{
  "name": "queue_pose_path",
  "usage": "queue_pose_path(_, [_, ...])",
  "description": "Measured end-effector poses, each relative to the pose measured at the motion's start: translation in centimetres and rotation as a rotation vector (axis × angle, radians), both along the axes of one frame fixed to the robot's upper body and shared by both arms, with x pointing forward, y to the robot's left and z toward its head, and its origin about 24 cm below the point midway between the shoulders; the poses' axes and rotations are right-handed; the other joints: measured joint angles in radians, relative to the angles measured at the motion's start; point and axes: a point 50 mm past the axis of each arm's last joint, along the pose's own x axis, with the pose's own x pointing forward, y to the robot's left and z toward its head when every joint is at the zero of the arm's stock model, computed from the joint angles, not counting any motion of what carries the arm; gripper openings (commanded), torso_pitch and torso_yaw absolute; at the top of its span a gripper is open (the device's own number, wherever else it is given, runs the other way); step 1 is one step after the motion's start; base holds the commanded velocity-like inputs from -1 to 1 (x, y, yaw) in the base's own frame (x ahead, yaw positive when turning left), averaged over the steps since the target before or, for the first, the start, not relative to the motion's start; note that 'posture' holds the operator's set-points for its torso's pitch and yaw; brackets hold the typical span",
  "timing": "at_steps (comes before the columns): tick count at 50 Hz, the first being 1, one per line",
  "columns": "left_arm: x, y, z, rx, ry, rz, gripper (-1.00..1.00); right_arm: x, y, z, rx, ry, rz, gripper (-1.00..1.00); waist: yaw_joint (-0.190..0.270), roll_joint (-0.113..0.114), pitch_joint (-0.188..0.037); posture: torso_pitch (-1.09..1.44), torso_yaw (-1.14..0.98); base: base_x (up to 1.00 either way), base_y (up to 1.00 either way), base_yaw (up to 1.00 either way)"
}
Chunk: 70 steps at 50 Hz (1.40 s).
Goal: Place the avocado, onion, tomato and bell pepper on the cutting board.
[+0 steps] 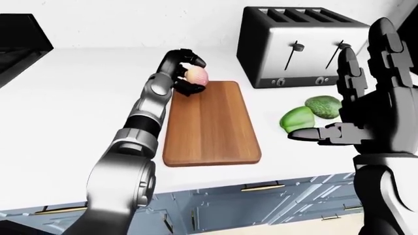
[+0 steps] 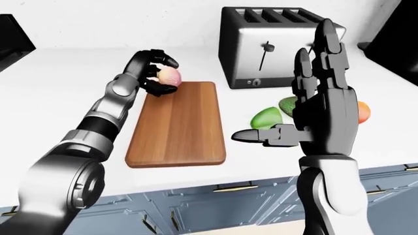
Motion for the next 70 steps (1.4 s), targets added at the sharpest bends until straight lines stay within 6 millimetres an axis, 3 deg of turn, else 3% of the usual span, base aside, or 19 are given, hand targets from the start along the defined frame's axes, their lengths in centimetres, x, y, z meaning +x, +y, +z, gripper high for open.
queue_pose_path(6, [0.0,-0.2,-0.1,0.002,0.008,-0.01,-0.04,-0.1,-0.2,-0.1,0.005,0.002,-0.006,1.0,0.0,0.0,-0.002,0.0,0.0,0.0,0.0,0.0])
queue_pose_path(8, [0.0,-0.2,-0.2,0.005,0.013,-0.011,0.1,0.0,-0.2,-0.2,0.007,0.005,-0.006,1.0,0.0,0.0,-0.002,0.0,0.0,0.0,0.0,0.0])
queue_pose_path(18, [-0.1,-0.4,0.1,-0.002,-0.003,-0.02,0.36,-0.1,-0.4,-0.2,0.012,0.003,-0.013,1.0,-0.001,0.001,-0.005,0.0,0.0,0.0,0.0,0.0])
queue_pose_path(32, [-0.1,-0.3,0.0,-0.004,0.006,-0.017,0.54,-0.1,-0.4,-0.3,0.013,0.004,-0.012,1.0,0.0,0.001,-0.004,0.0,0.0,0.0,0.0,0.0])
queue_pose_path(40, [0.0,0.9,1.6,-0.009,-0.033,0.013,0.66,0.1,-0.3,-0.1,0.011,0.001,-0.009,1.0,-0.002,0.002,-0.002,0.0,0.0,0.0,0.0,0.0])
queue_pose_path(41, [0.0,1.0,1.9,-0.009,-0.041,0.017,0.82,0.1,-0.3,-0.1,0.011,0.001,-0.01,1.0,-0.002,0.003,-0.002,0.0,0.0,0.0,0.0,0.0])
queue_pose_path(45, [-0.3,1.6,2.7,-0.023,-0.075,0.026,1.0,0.3,-0.3,0.1,0.0,0.002,-0.008,1.0,-0.002,0.006,-0.003,0.0,0.0,0.0,0.0,0.0])
queue_pose_path(49, [-2.0,2.5,3.9,-0.061,-0.138,0.025,1.0,0.1,-0.5,0.2,-0.014,0.001,-0.025,1.0,-0.006,0.008,0.003,0.0,0.0,0.0,0.0,0.0])
queue_pose_path(57, [-7.5,4.7,6.6,-0.05,-0.214,0.06,1.0,0.0,-0.4,0.6,-0.114,0.037,-0.056,1.0,-0.005,0.016,0.01,0.0,0.0,0.0,0.0,0.0])
queue_pose_path(64, [-10.4,6.4,5.5,-0.061,-0.193,0.118,1.0,0.5,-0.5,0.0,-0.212,0.109,-0.118,1.0,-0.002,0.016,0.011,0.0,0.0,0.0,0.0,0.0])
queue_pose_path(70, [-11.7,7.3,4.3,-0.076,-0.16,0.141,1.0,0.1,-4.3,1.3,-0.18,0.127,-0.297,1.0,0.006,0.014,0.017,0.0,0.0,0.0,0.0,0.0])
